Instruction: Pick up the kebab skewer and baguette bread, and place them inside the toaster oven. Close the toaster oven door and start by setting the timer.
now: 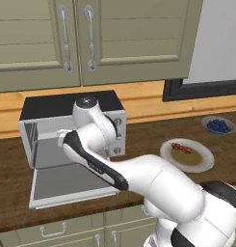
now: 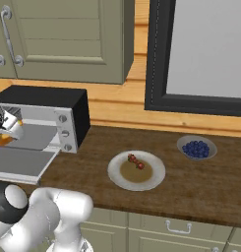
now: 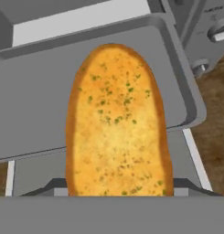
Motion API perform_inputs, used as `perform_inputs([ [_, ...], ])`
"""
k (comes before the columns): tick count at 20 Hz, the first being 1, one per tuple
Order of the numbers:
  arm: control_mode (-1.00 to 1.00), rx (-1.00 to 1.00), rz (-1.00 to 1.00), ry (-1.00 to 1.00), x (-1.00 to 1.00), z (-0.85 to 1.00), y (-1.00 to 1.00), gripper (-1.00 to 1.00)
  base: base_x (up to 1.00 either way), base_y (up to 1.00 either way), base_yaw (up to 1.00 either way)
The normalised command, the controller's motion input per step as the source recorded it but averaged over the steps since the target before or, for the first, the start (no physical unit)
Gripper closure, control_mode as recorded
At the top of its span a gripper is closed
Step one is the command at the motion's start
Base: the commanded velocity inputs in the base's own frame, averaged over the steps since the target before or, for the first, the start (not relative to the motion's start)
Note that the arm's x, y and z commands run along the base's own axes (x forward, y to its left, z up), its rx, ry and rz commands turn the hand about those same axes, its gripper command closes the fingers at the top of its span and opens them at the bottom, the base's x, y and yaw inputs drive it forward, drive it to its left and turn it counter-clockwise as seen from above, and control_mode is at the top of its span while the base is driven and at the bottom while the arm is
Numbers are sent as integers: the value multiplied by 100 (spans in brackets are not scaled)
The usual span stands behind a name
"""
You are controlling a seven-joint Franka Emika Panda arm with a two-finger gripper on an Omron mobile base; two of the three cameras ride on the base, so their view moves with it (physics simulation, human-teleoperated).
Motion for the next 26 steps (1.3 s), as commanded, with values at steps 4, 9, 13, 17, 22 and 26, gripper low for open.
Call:
perform_inputs([
  [4,-100,3,0,-17,7,-22,76,100,0,0,0],
  [9,-100,0,6,-16,16,-8,90,100,0,0,0],
  [13,-100,0,4,-1,37,0,27,100,0,0,0],
  [17,-100,0,0,0,34,-1,15,100,0,0,0],
  [22,-100,0,0,0,26,-21,3,100,0,0,0],
  [26,-100,0,0,0,19,-35,3,100,0,0,0],
])
